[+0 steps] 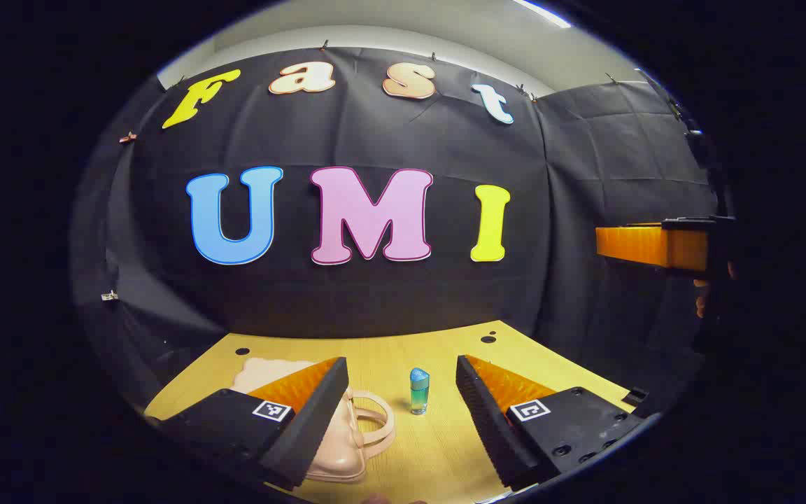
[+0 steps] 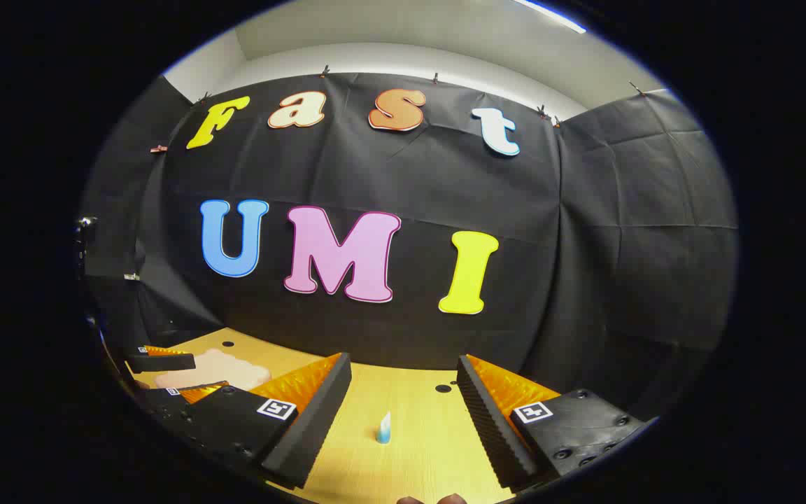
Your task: First open the suitcase, pack the skin care products into it, and then close the suitcase.
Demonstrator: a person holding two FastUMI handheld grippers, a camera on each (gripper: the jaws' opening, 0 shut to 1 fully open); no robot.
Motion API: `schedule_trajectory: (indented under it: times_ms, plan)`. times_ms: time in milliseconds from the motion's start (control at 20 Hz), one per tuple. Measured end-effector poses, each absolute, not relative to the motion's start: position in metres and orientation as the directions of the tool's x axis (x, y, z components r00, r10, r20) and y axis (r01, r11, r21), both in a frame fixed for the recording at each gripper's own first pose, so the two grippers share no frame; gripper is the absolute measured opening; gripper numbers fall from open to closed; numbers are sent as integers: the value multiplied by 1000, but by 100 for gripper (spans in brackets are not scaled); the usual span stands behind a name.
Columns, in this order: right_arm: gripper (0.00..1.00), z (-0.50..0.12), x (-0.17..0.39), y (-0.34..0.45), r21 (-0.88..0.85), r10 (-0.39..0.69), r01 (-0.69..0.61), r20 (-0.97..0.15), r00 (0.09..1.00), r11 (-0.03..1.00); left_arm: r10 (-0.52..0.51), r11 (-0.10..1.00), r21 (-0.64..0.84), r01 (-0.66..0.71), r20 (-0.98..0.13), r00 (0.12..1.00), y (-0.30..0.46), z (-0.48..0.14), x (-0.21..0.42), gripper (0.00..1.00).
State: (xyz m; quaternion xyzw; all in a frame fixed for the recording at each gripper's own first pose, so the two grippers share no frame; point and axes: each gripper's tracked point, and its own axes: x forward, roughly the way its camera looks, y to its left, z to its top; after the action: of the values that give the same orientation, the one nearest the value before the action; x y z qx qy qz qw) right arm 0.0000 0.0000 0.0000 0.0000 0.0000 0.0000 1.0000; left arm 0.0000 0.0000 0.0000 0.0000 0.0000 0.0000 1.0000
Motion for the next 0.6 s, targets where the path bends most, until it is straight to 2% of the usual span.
schedule_trajectory:
  times_ms: [400, 600]
  plan:
    - [96, 0, 0, 0, 0, 0, 0, 0, 1000, 1000, 6, 1000, 9, -7, 87, 996, 6, 36, 1, 97]
    - [96, 3, 3, 1, 0, 0, 0, 14, 1000, 1000, -18, 1000, 8, 18, 55, 998, 2, 23, 6, 97]
